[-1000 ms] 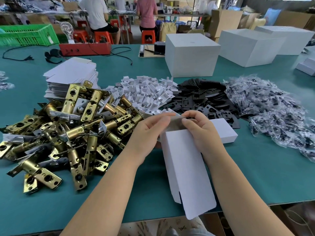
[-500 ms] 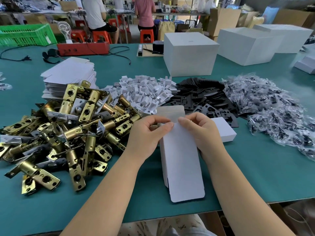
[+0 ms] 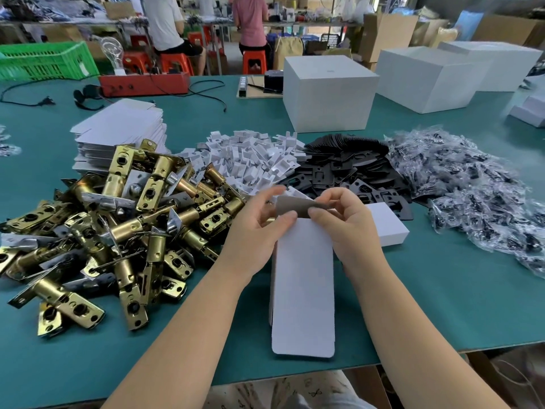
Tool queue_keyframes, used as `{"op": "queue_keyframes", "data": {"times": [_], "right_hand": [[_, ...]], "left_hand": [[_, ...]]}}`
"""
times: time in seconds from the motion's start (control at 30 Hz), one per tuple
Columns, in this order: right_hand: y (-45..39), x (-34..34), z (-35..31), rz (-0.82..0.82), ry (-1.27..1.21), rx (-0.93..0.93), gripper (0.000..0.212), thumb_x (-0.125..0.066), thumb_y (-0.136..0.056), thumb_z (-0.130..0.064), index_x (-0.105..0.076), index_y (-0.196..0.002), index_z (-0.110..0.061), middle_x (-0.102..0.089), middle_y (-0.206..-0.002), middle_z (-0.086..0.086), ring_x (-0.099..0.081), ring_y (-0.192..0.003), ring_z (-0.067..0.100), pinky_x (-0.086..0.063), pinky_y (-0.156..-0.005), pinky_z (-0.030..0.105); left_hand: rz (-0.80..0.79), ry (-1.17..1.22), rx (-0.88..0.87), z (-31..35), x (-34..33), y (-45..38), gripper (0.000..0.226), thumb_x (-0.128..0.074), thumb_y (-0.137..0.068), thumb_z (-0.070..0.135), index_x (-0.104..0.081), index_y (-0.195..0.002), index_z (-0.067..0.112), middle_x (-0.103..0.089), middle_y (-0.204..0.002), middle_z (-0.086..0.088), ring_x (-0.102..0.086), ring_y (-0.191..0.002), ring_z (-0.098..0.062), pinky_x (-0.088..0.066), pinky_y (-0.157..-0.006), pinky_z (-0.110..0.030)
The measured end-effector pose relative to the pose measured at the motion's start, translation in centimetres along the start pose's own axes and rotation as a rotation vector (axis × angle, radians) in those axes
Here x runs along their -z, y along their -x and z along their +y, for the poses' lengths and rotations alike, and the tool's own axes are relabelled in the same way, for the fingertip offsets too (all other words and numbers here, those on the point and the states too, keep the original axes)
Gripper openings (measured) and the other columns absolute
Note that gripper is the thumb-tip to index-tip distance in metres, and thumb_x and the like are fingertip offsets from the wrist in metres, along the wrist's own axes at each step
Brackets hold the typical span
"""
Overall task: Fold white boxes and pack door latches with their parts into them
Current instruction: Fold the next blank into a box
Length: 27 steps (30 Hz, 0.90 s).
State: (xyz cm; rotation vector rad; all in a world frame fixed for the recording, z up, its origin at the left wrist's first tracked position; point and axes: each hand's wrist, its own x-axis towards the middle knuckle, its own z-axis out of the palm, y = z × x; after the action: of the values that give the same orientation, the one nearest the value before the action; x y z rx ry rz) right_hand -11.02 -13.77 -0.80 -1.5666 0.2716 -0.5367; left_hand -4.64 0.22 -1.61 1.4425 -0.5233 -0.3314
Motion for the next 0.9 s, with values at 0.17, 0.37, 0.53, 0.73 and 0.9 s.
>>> {"op": "queue_keyframes", "data": {"times": [0.17,0.37,0.53,0.73,0.9], "right_hand": [[-0.17,0.1,-0.08,-0.058,-0.041,-0.114,0.026,-0.057,-0.092,-0.004,-0.068,-0.086,-0.026,-0.07,-0.08,-0.012,-0.061,-0.077,0.008,-0.048,-0.068,0.023],[0.3,-0.2,-0.55,-0.15,-0.089,-0.057,0.029,-0.053,-0.096,-0.029,-0.078,-0.081,-0.029,-0.075,-0.086,-0.004,-0.067,-0.077,0.008,-0.053,-0.066,0.021],[0.18,0.03,-0.65,-0.172,-0.172,-0.11,0.019,-0.062,-0.08,-0.033,-0.078,-0.082,-0.023,-0.074,-0.086,0.001,-0.067,-0.077,0.014,-0.052,-0.063,0.024],[0.25,-0.23,-0.2,-0.108,-0.111,-0.07,0.018,-0.066,-0.085,-0.011,-0.076,-0.08,-0.026,-0.074,-0.086,-0.002,-0.064,-0.081,0.011,-0.051,-0.078,0.03],[0.18,-0.2,-0.18,-0.06,-0.094,-0.099,0.024,-0.063,-0.088,-0.004,-0.073,-0.083,-0.025,-0.075,-0.088,0.001,-0.065,-0.079,0.011,-0.052,-0.072,0.025]], "left_hand": [[-0.038,-0.013,0.015,0.34,-0.14,0.08,0.028,-0.061,-0.094,0.008,-0.072,-0.095,0.034,-0.072,-0.083,0.008,-0.067,-0.075,-0.005,-0.051,-0.063,-0.016],[0.089,0.032,0.044,0.28,-0.25,-0.06,0.008,-0.066,-0.092,0.018,-0.072,-0.094,0.023,-0.071,-0.08,0.011,-0.065,-0.071,-0.001,-0.049,-0.058,-0.013],[0.072,0.117,-0.006,0.69,-0.43,0.2,0.018,-0.067,-0.081,0.037,-0.077,-0.086,0.023,-0.074,-0.085,0.001,-0.066,-0.078,-0.011,-0.053,-0.07,-0.025],[0.152,0.207,0.094,0.54,-0.72,0.25,0.009,-0.071,-0.089,0.022,-0.077,-0.082,0.023,-0.073,-0.08,-0.001,-0.066,-0.069,-0.013,-0.054,-0.061,-0.026],[0.188,0.144,0.116,0.4,-0.69,0.18,0.015,-0.067,-0.088,0.009,-0.077,-0.086,0.02,-0.072,-0.078,0.005,-0.065,-0.066,-0.01,-0.052,-0.056,-0.022]]}}
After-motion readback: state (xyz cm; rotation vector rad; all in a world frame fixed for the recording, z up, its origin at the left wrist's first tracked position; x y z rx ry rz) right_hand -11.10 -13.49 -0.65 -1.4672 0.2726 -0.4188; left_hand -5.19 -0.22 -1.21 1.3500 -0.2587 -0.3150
